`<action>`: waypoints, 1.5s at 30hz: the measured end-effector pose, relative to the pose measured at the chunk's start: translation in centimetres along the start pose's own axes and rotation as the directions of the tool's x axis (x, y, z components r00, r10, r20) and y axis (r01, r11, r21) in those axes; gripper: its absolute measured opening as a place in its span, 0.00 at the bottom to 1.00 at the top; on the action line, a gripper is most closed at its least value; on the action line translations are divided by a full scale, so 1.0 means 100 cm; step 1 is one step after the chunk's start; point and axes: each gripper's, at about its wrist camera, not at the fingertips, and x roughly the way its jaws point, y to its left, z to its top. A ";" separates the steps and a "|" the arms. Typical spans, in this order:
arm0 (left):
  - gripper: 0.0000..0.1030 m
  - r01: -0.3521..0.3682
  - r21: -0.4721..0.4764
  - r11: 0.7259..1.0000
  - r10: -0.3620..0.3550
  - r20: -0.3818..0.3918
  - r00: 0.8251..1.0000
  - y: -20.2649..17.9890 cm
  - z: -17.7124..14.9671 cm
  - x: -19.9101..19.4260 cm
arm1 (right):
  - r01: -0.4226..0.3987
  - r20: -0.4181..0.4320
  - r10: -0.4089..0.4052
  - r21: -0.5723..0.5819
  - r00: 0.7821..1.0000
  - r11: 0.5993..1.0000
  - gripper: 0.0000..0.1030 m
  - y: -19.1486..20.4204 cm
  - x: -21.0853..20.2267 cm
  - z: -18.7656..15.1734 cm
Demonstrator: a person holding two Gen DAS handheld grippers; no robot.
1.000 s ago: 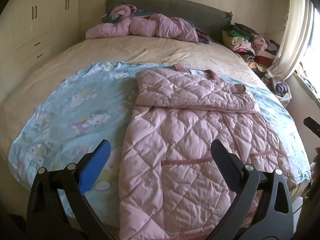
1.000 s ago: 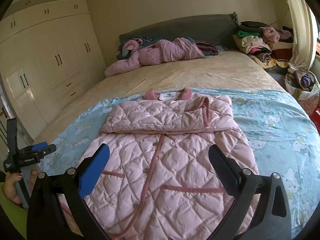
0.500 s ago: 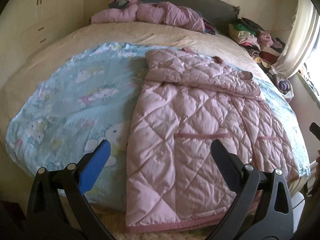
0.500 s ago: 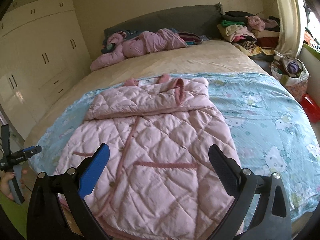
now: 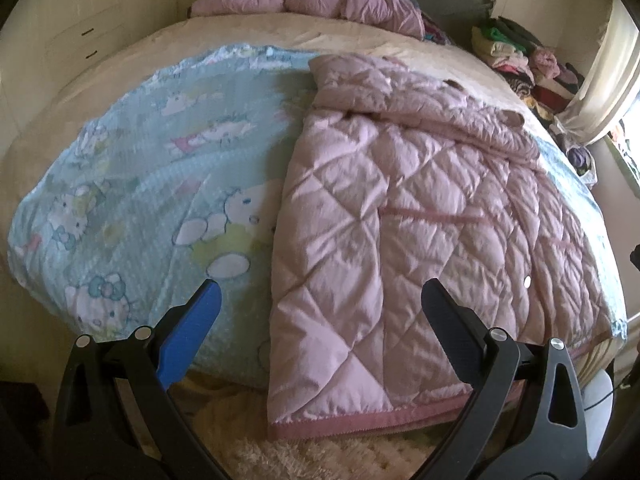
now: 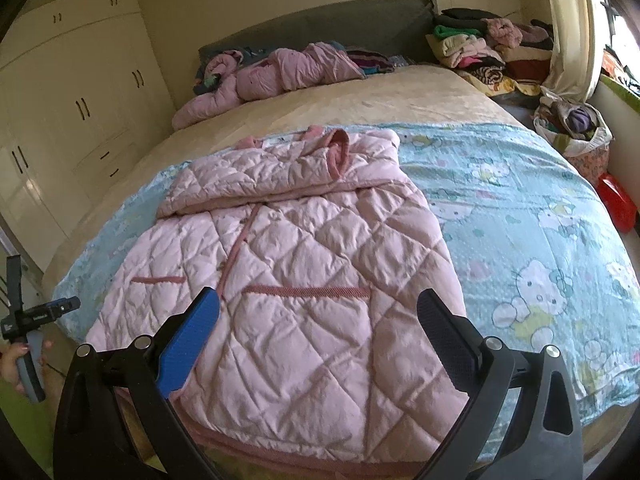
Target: Fold large clothes
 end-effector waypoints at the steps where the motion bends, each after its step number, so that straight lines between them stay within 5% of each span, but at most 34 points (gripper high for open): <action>1: 0.91 0.000 -0.003 1.000 0.000 -0.011 1.000 0.001 -0.003 0.003 | -0.001 -0.006 0.001 0.004 1.000 1.000 0.96 -0.002 0.001 -0.003; 24: 0.91 0.038 -0.062 0.997 -0.050 -0.211 0.976 -0.001 -0.053 0.059 | 0.019 -0.125 -0.015 0.033 0.992 0.999 0.96 -0.043 0.007 -0.054; 35: 0.91 0.059 -0.062 0.996 -0.069 -0.187 0.980 -0.002 -0.062 0.059 | 0.062 -0.199 -0.049 0.060 0.979 0.996 0.96 -0.069 0.012 -0.074; 43: 0.91 0.105 -0.060 0.993 -0.114 -0.177 0.978 -0.007 -0.066 0.055 | -0.014 -0.290 0.074 0.203 0.954 0.979 0.95 -0.092 0.029 -0.088; 45: 0.91 0.109 -0.062 0.992 -0.119 -0.179 0.977 -0.007 -0.068 0.054 | -0.049 -0.292 0.128 0.263 0.948 0.964 0.83 -0.097 0.034 -0.091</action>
